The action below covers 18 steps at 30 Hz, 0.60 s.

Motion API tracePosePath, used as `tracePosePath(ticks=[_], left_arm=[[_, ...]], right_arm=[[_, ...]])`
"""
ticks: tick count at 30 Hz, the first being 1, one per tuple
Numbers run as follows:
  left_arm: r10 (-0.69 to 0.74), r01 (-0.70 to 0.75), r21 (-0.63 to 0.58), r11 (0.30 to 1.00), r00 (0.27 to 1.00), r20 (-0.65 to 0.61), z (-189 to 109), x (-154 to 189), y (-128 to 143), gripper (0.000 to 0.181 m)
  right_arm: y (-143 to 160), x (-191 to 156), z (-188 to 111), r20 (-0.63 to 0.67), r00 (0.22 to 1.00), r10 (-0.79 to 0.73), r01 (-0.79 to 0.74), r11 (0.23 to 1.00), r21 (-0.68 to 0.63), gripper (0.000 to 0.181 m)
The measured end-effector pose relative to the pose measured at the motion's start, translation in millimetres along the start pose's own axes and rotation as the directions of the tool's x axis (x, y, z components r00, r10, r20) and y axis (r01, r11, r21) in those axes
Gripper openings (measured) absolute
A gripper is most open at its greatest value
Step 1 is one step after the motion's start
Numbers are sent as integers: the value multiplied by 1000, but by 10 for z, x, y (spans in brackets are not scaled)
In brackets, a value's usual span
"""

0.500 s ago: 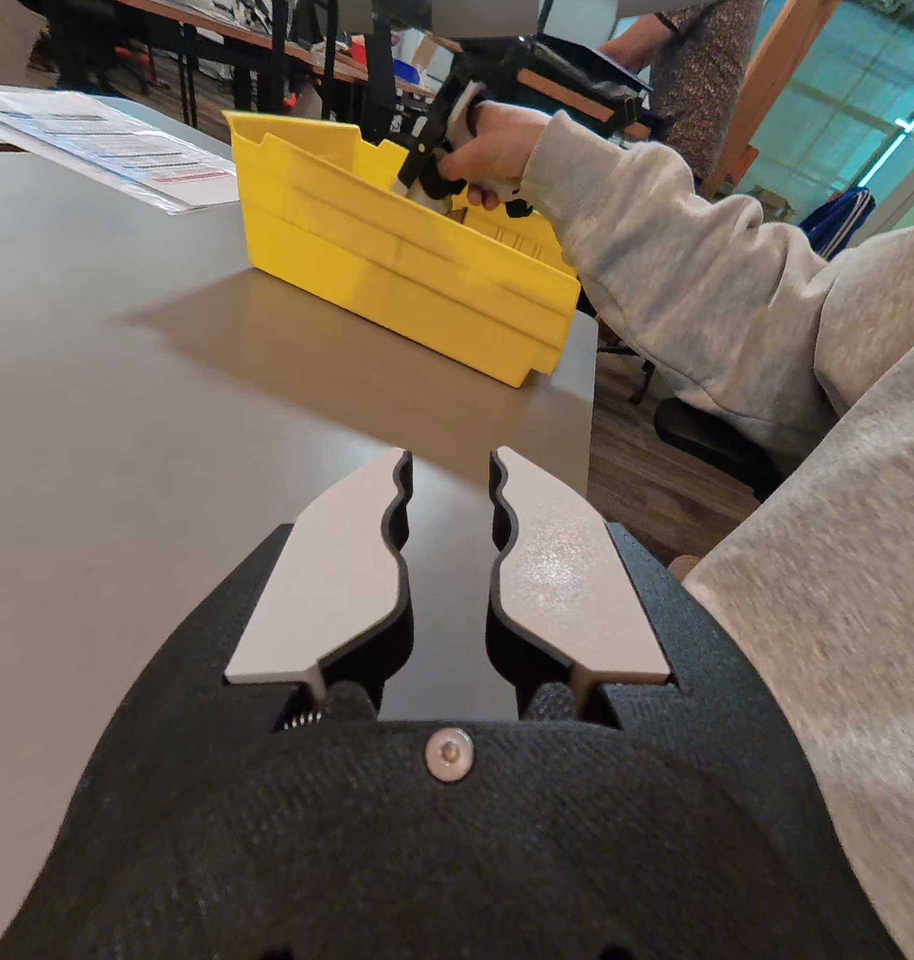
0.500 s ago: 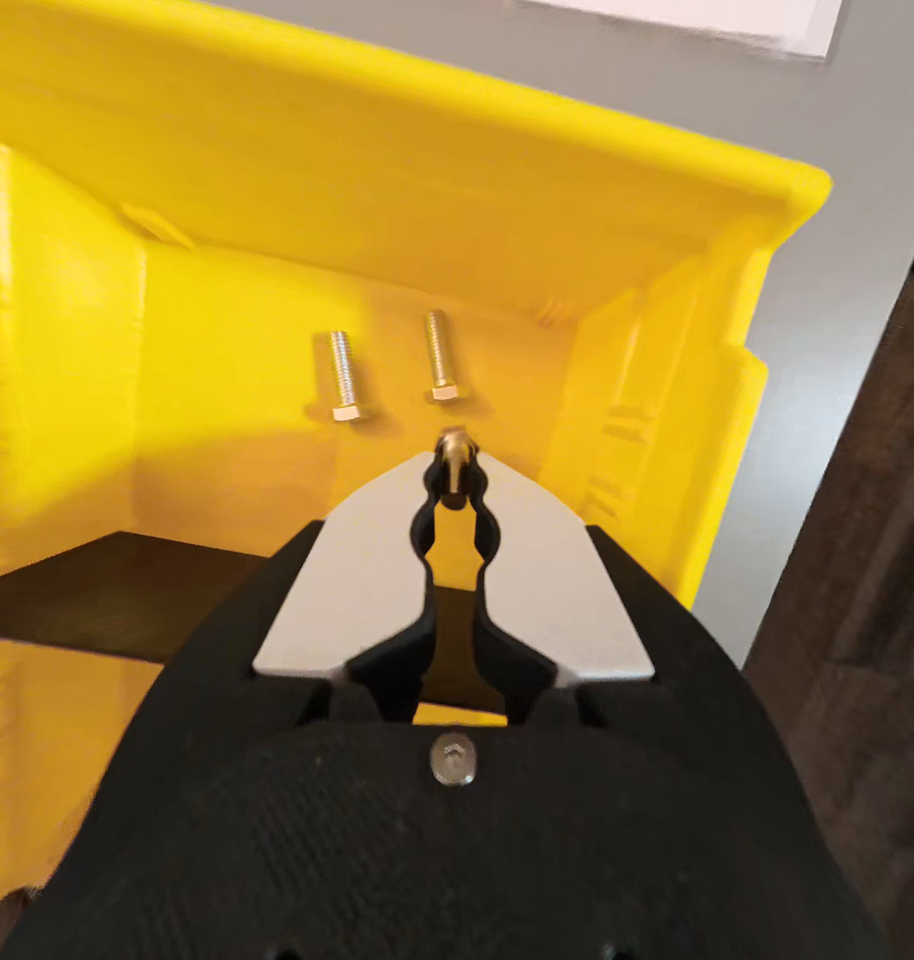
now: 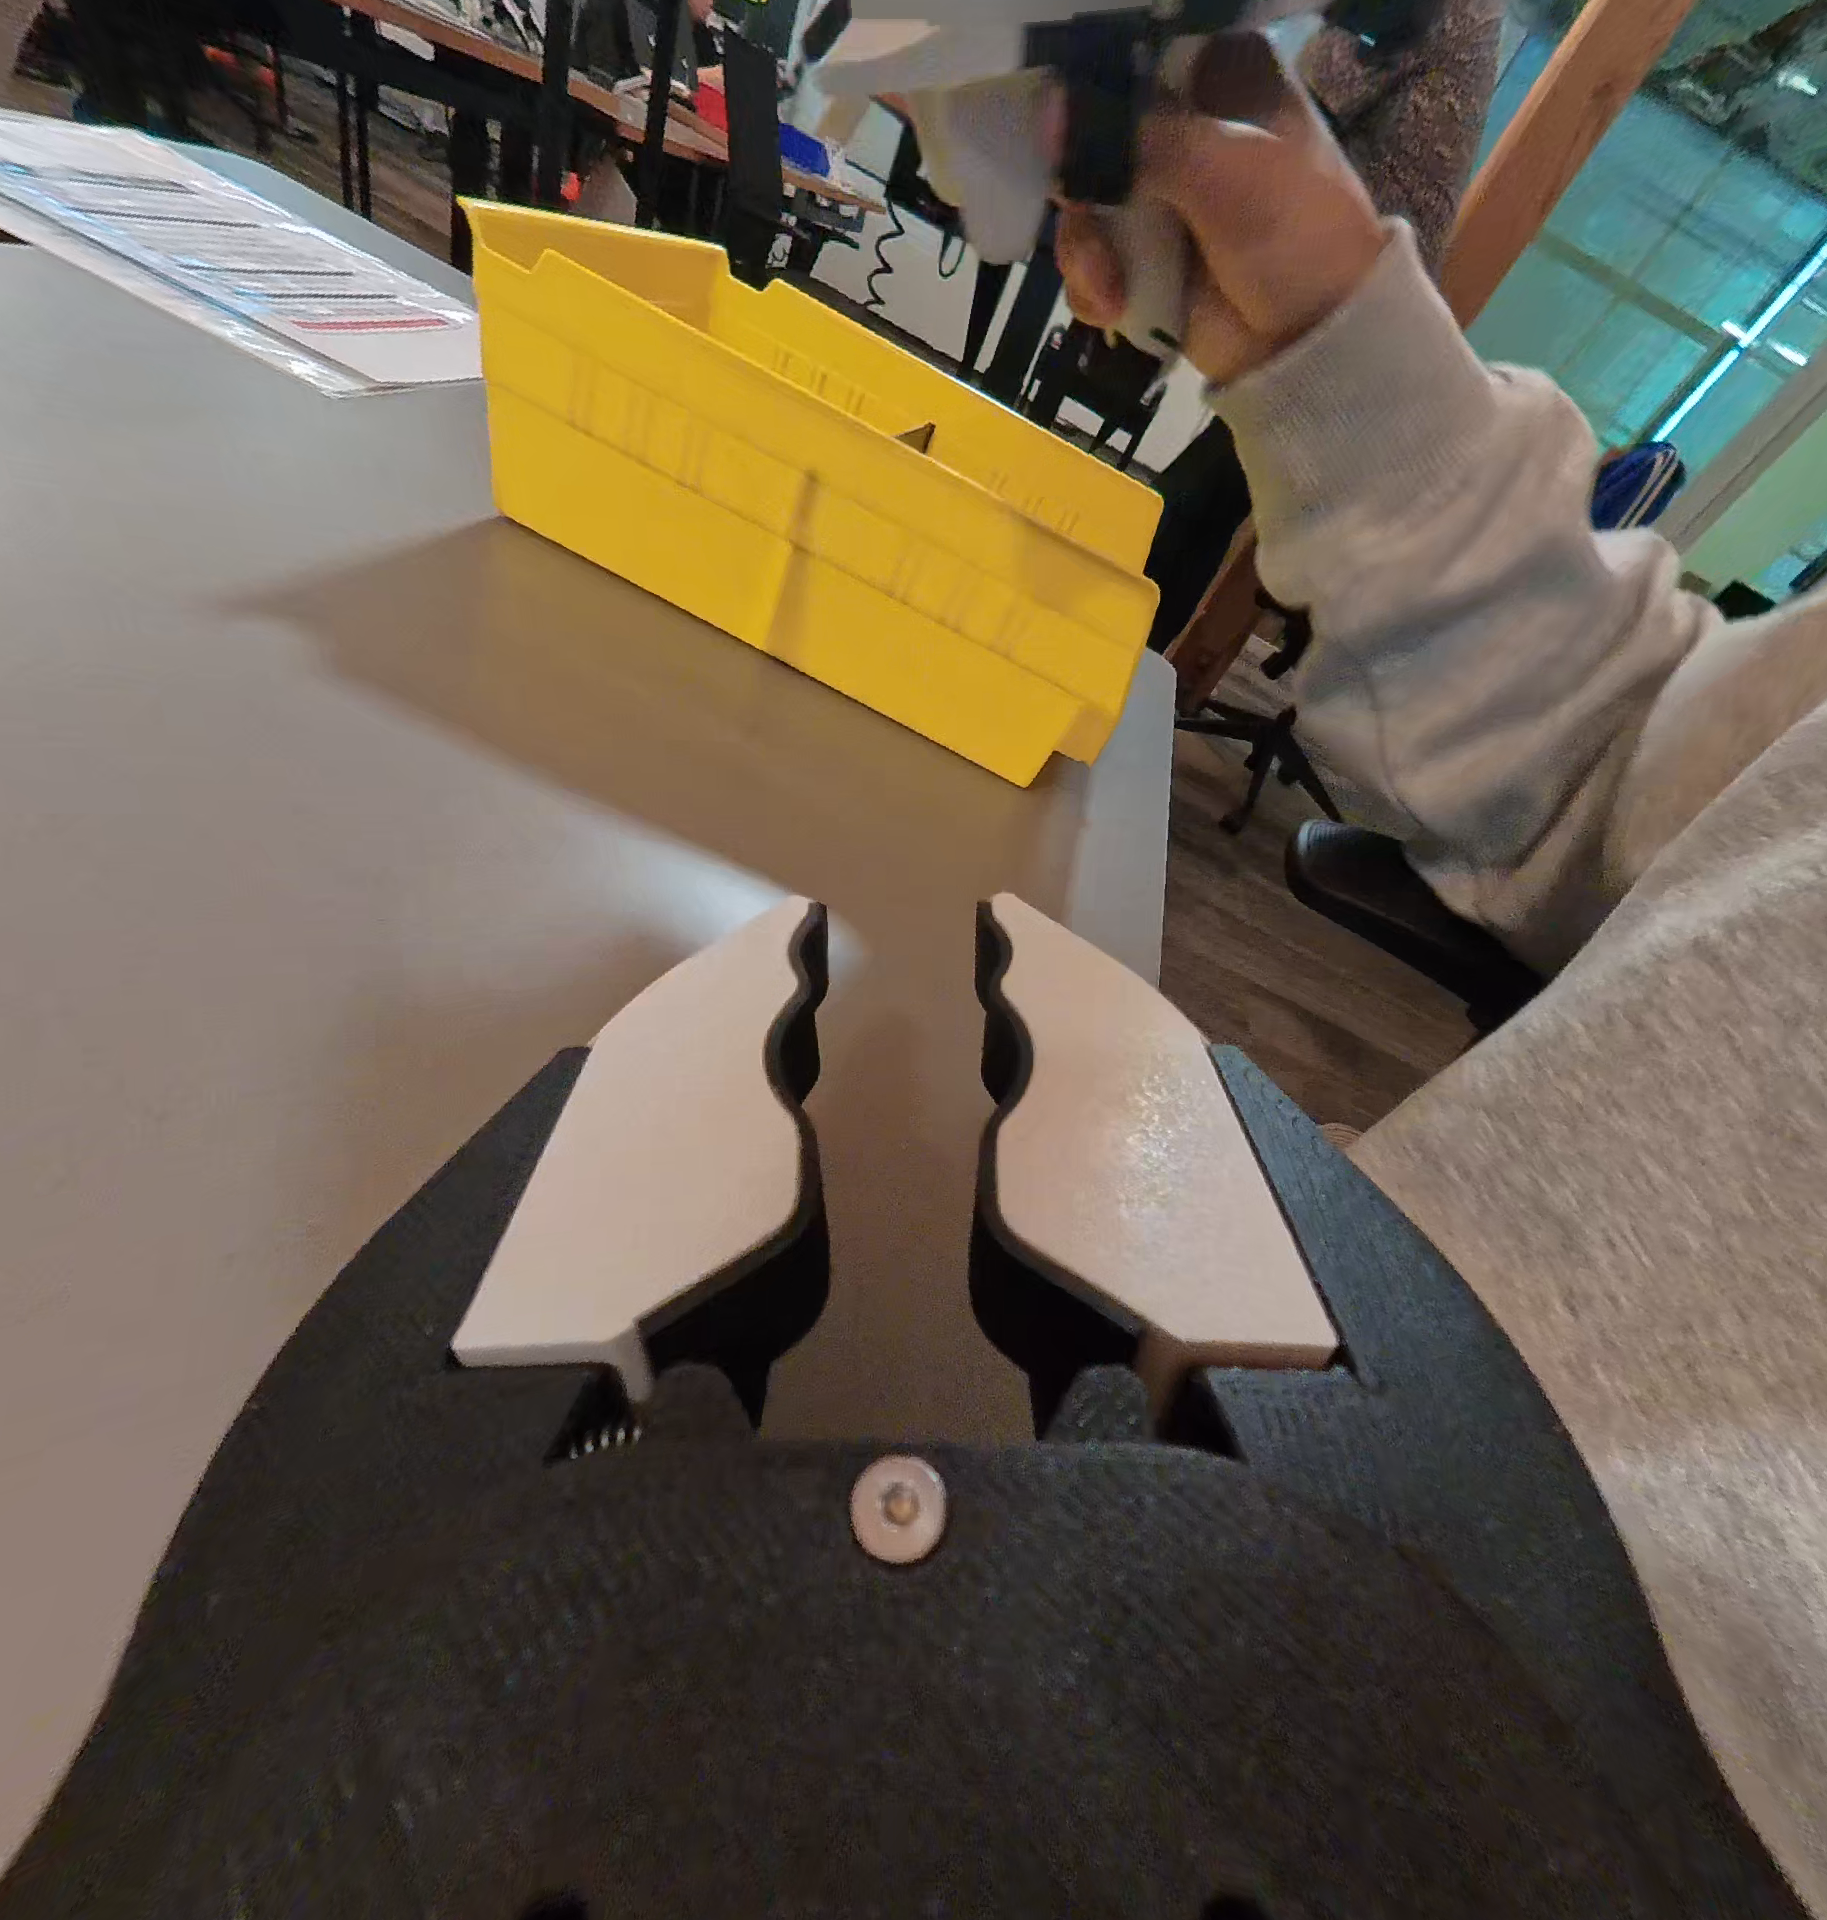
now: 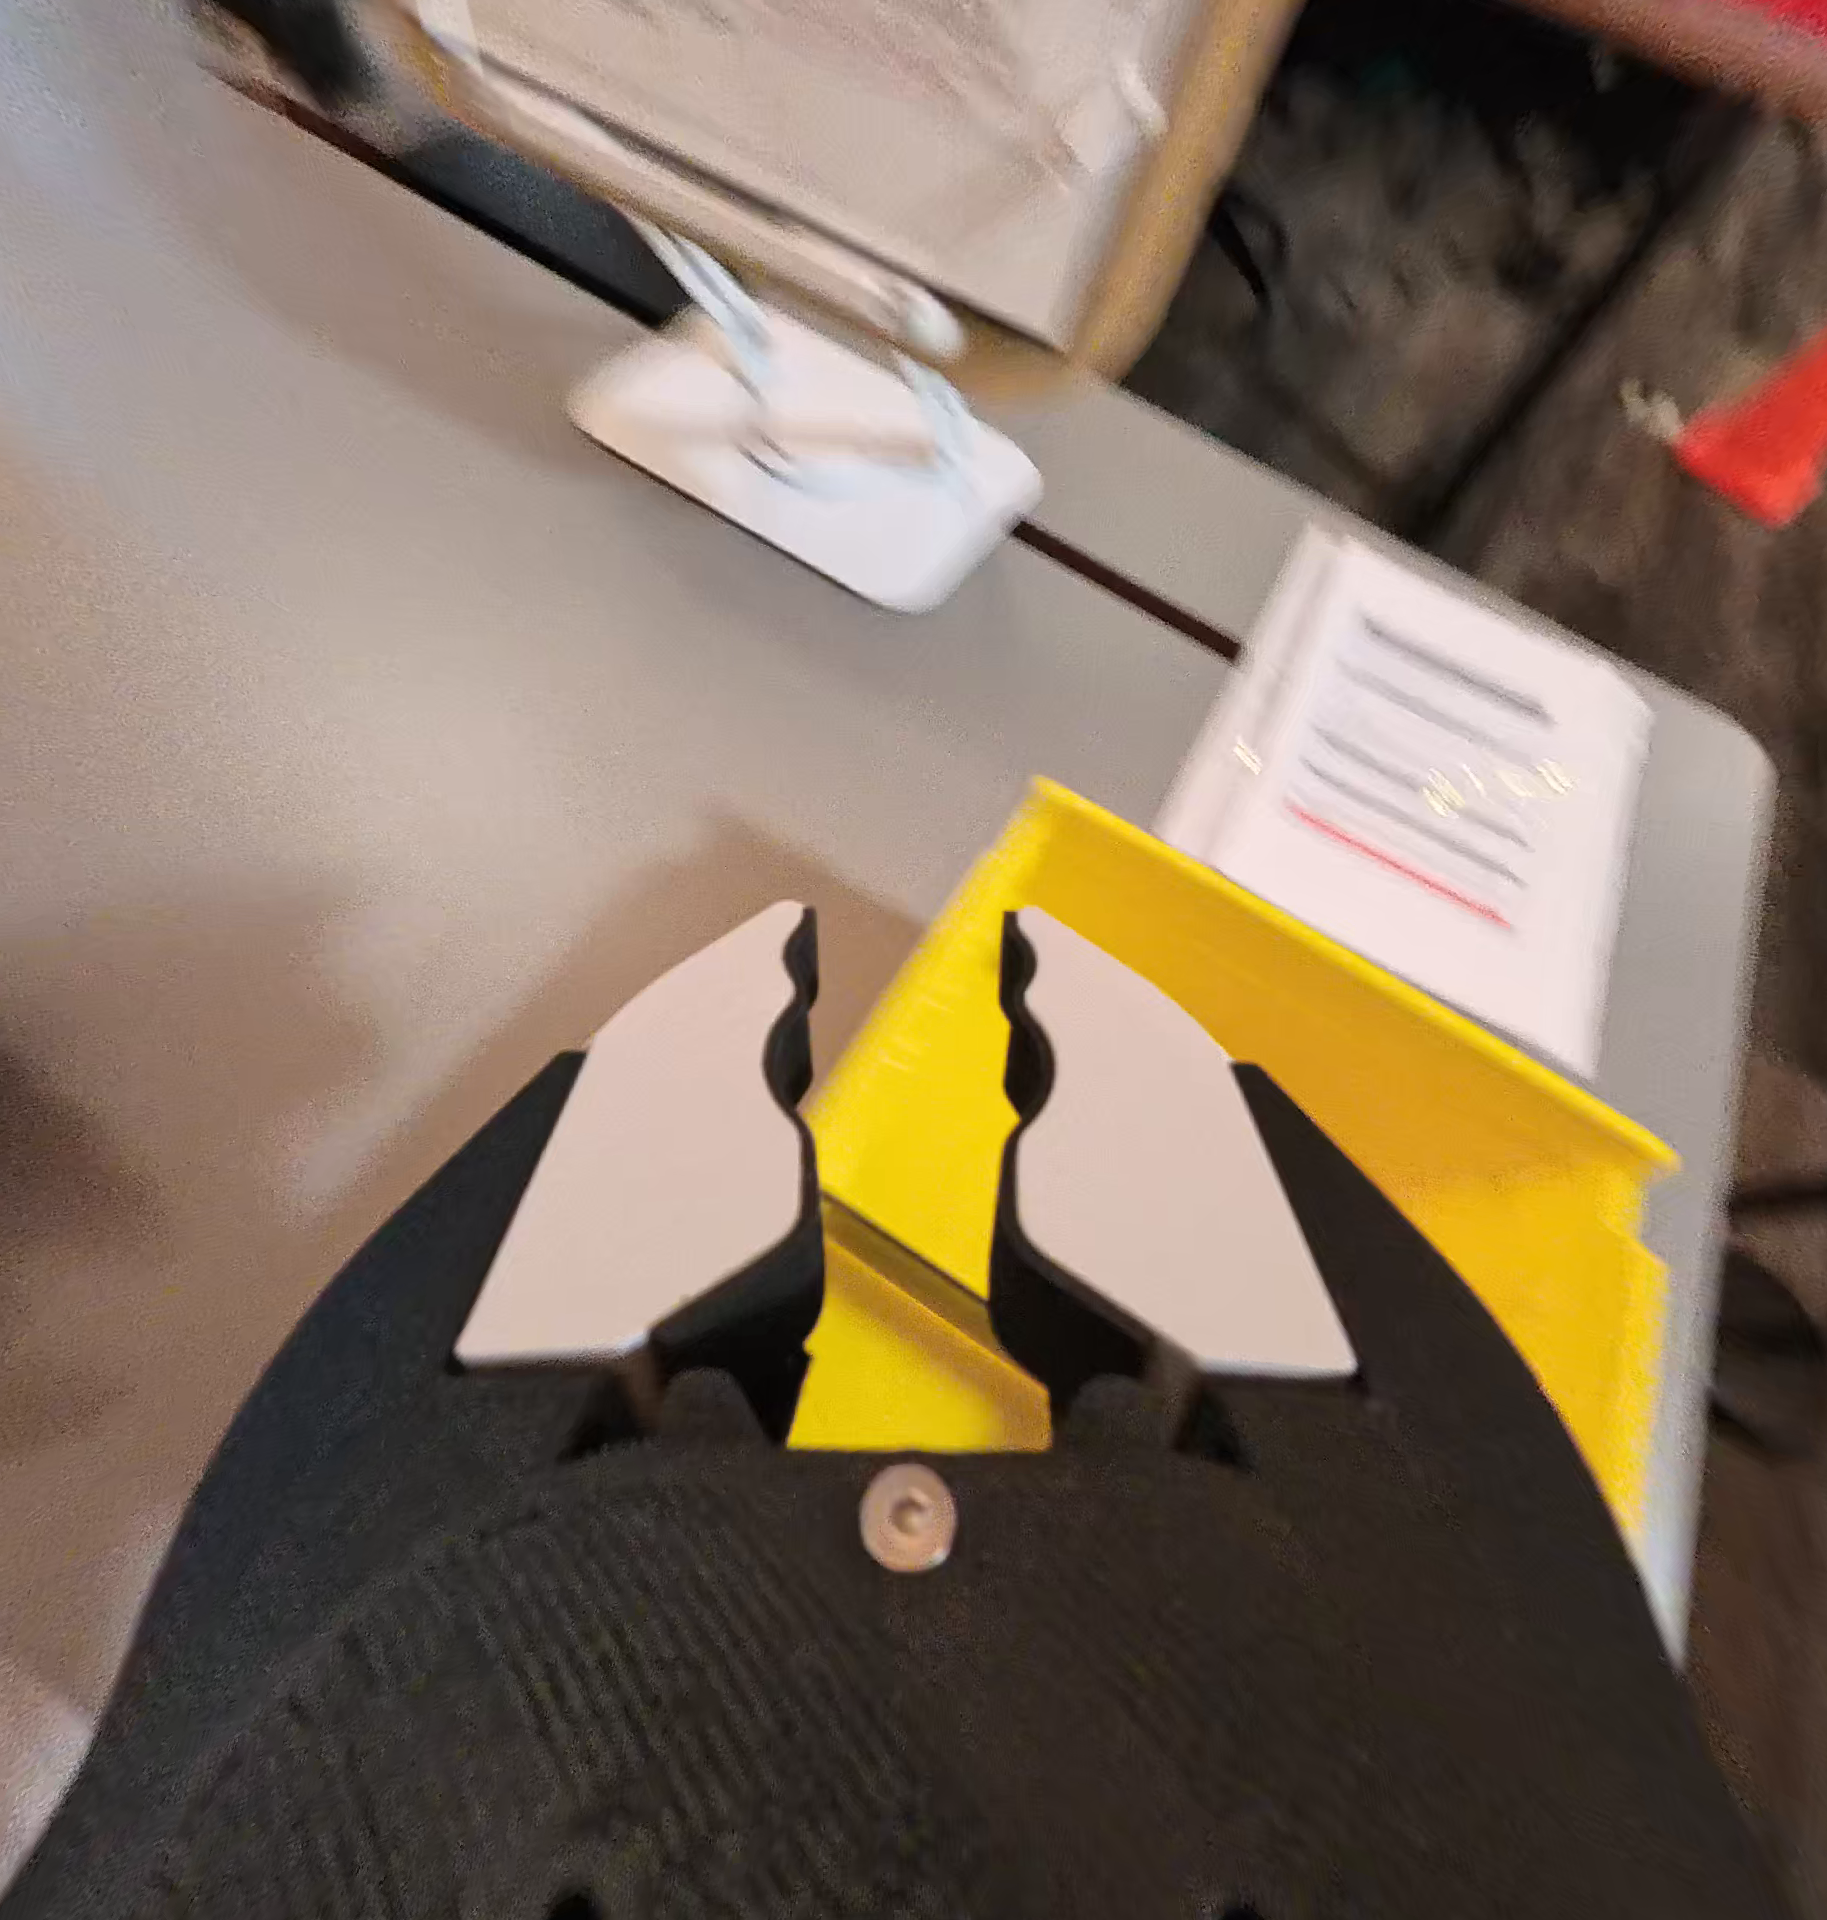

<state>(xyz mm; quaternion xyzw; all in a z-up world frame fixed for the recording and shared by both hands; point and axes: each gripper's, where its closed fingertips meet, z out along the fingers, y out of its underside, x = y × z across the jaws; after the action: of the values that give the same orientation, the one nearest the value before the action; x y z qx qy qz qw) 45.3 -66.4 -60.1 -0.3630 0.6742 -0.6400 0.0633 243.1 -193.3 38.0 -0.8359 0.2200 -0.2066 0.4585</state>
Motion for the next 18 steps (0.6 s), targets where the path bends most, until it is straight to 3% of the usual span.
tracePosePath(ticks=[1,4,6,8,10,12,18], left_arm=[[-3,3,7,1000,1000,2,-2,-7,-9,27],[5,-7,37,999,999,31,-31,-52,-55,26],[21,-25,59,998,998,67,-63,-101,-93,26],[29,-37,80,996,994,108,-99,-163,-136,25],[17,-30,97,995,992,128,-132,-207,-168,25],[3,-21,115,993,988,151,-169,-257,-190,24],[-11,-26,167,986,977,214,-266,-334,-324,22]], right_arm=[[-106,-305,-44,53,998,-23,19,997,71,34],[-280,-1257,-141,211,973,-96,24,946,322,28],[-213,-1856,-164,345,931,-119,-62,880,470,20],[29,-2201,-52,447,890,-91,-148,870,471,10],[123,-2268,73,512,859,-14,-211,901,378,5],[32,-2236,40,561,827,1,-275,873,403,0],[319,-2243,256,463,883,-80,-106,926,362,0]])
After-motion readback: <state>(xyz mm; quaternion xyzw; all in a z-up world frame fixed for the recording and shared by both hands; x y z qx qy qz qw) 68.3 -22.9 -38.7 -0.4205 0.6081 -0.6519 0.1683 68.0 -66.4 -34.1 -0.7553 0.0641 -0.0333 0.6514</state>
